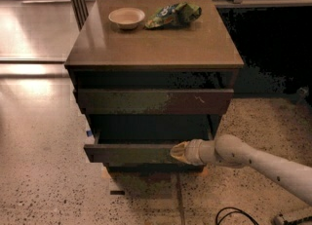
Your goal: Close middle drawer
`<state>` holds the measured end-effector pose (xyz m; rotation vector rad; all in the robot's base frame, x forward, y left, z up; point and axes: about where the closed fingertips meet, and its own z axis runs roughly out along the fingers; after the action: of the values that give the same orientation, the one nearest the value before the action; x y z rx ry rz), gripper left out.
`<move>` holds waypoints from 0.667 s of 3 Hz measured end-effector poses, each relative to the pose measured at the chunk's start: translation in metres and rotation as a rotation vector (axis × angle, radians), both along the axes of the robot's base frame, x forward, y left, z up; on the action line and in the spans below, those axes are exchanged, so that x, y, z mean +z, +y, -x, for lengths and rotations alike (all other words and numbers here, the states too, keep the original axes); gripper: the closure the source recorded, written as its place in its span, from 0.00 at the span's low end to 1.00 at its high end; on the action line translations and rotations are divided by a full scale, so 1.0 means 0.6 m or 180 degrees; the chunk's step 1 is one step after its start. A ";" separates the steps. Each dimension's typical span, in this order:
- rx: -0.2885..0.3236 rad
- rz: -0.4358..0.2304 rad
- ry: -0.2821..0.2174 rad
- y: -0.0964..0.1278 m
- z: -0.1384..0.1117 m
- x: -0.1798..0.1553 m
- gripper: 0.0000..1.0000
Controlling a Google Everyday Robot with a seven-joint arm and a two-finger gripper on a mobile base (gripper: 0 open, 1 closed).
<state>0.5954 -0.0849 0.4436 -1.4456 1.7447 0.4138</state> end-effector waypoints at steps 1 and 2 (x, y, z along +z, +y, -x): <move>-0.0085 0.0044 -0.0143 -0.008 -0.032 0.011 1.00; -0.0085 0.0044 -0.0144 -0.008 -0.033 0.011 1.00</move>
Offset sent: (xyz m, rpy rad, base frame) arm 0.0195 -0.0048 0.0066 -0.0138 -0.0451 -0.0267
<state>0.6149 -0.0896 0.4501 -1.4293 1.7320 0.3531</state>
